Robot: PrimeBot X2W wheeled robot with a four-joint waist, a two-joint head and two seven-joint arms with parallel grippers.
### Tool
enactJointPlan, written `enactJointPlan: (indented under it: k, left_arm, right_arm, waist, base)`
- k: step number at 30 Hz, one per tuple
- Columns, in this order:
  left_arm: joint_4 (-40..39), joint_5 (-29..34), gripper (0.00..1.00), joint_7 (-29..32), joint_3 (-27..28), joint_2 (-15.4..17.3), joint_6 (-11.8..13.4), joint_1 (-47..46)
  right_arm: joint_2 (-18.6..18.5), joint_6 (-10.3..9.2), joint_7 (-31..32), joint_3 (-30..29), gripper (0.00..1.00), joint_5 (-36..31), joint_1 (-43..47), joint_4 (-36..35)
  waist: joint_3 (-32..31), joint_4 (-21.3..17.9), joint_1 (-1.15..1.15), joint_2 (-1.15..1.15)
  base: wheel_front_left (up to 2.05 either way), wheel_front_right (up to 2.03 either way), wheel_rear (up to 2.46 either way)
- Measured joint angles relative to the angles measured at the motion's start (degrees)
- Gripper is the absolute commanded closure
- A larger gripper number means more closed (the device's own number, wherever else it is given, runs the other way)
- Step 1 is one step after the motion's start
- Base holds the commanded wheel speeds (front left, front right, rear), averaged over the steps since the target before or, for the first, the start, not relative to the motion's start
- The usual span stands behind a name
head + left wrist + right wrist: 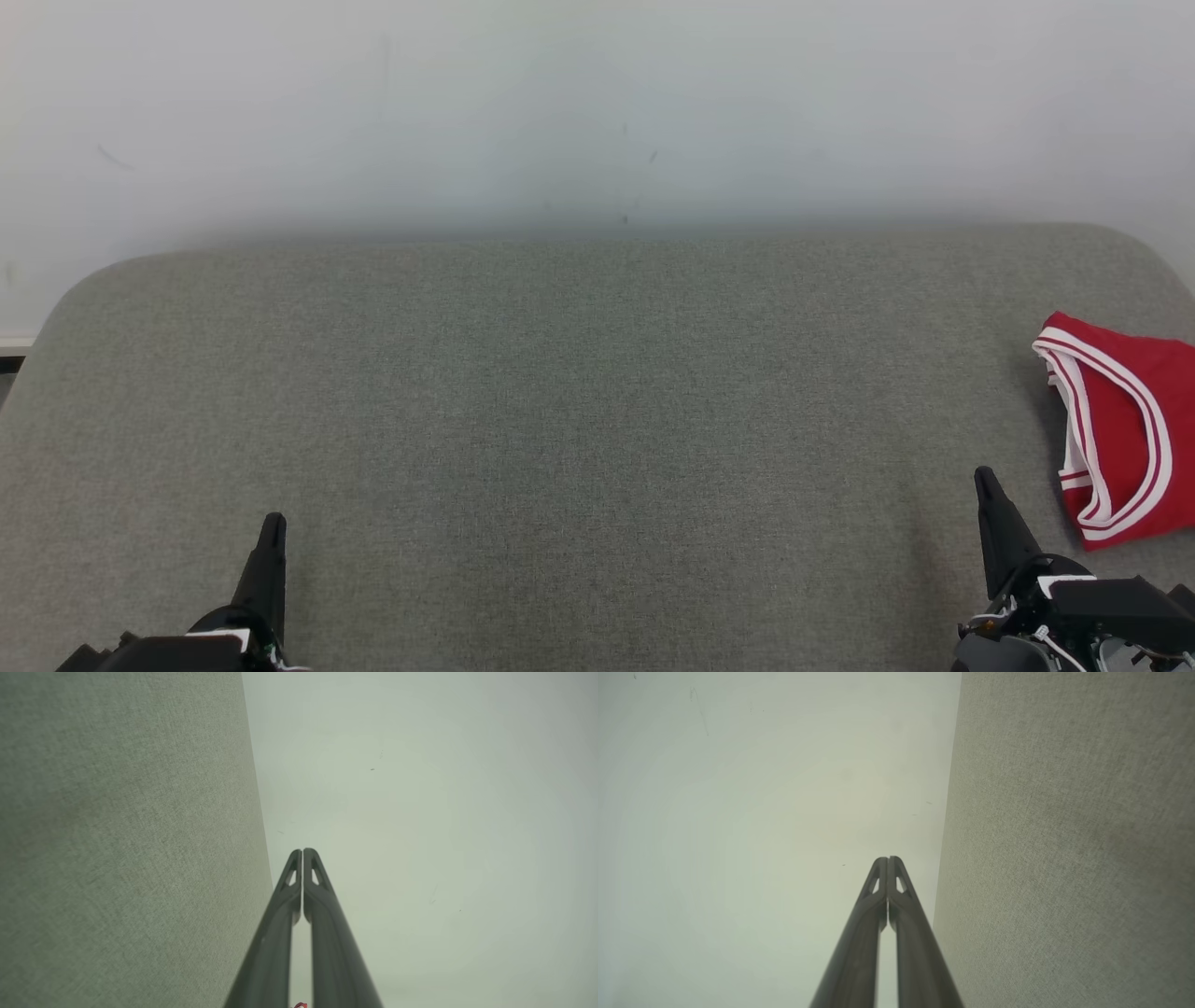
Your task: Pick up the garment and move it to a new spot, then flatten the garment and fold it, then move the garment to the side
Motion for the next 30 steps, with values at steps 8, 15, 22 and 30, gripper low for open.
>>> enactJointPlan:
  k: [8,15,22,30]
  left_arm:
    - [0.0,0.0,1.00,0.0,0.0,0.0,0.0,0.0]
    - [0.0,0.0,1.00,0.0,0.0,0.0,0.0,0.0]
    - [0.0,0.0,1.00,0.0,0.0,0.0,0.0,0.0]
    - [0.0,0.0,1.00,0.0,0.0,0.0,0.0,0.0]
  right_arm:
    - [0.0,0.00,0.0,0.0,1.00,0.0,0.0,0.0]
    - [0.0,0.00,0.0,0.0,1.00,0.0,0.0,0.0]
    - [0.0,0.00,0.0,0.0,1.00,0.0,0.0,0.0]
    - [0.0,0.00,0.0,0.0,1.00,0.0,0.0,0.0]
  waist:
    - [0.0,0.0,0.00,0.00]
    - [0.0,0.0,0.01,0.00]
    - [0.0,0.0,0.01,0.00]
    - [0.0,0.0,0.01,0.00]
  base:
    - [0.00,0.00,0.00]
    - [0.00,0.00,0.00]
    - [0.00,0.00,0.00]
    - [0.00,0.00,0.00]
